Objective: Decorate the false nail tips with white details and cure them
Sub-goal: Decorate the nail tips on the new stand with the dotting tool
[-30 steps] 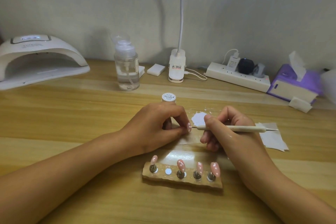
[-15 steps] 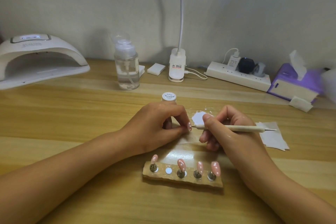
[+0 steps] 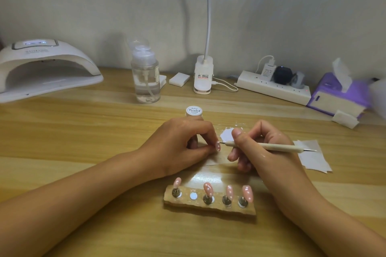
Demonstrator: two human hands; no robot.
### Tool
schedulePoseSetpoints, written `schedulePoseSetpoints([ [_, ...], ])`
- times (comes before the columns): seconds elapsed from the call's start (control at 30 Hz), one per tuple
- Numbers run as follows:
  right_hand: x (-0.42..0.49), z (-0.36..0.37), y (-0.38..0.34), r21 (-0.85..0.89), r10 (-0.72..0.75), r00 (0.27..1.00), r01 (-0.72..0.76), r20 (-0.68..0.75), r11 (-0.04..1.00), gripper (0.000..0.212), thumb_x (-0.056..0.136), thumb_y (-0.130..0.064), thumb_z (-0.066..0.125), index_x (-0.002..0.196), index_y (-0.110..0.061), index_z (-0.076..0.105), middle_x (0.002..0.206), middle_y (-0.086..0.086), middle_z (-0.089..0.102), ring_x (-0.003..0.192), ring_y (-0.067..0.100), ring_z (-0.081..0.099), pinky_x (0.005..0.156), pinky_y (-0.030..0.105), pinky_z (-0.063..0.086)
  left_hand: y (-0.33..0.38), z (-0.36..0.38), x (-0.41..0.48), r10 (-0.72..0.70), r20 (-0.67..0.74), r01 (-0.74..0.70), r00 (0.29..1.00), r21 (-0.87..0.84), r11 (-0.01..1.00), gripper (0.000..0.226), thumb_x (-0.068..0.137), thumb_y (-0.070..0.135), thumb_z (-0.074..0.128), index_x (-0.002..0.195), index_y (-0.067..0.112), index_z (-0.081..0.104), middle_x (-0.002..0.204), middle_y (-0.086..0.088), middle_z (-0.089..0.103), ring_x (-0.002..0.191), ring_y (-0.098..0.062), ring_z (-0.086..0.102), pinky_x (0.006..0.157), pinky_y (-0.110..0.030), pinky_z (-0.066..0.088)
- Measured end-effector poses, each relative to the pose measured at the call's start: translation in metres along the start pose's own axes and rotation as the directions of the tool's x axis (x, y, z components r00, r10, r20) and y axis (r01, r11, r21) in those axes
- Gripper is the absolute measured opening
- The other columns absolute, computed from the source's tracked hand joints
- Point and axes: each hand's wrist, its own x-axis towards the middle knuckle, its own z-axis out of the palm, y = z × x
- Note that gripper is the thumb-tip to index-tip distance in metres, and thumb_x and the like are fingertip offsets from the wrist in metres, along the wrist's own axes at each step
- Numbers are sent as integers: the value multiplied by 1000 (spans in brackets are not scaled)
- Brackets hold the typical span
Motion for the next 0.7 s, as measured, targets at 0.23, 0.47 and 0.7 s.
schedulePoseSetpoints([
  [0.23, 2, -1, 1, 107, -35, 991, 49, -127, 993, 29, 92, -25, 65, 72, -13, 48, 58, 8, 66, 41, 11, 49, 41, 17, 41, -2, 2, 0, -9, -4, 9, 1000, -24, 1000, 13, 84, 15, 76, 83, 27, 71, 83, 20, 62, 60, -16, 58, 60, -18, 40],
  [0.47, 18, -15, 8, -30, -105, 950, 101, -295, 994, 28, 94, -33, 65, 78, -16, 48, 52, -13, 55, 48, -2, 48, 56, 25, 34, -6, 4, 0, -61, 3, 61, 998, -138, 989, 12, 85, 16, 76, 86, 27, 71, 79, 27, 64, 55, -10, 55, 58, -15, 40],
  [0.7, 23, -16, 17, -176, -52, 971, 10, -235, 984, 27, 90, -36, 68, 81, -15, 53, 57, -3, 60, 51, 6, 51, 59, 31, 40, -4, 4, 0, -89, -16, 85, 996, -173, 981, 23, 85, 18, 76, 84, 39, 66, 82, 27, 67, 57, -5, 59, 57, -11, 41],
])
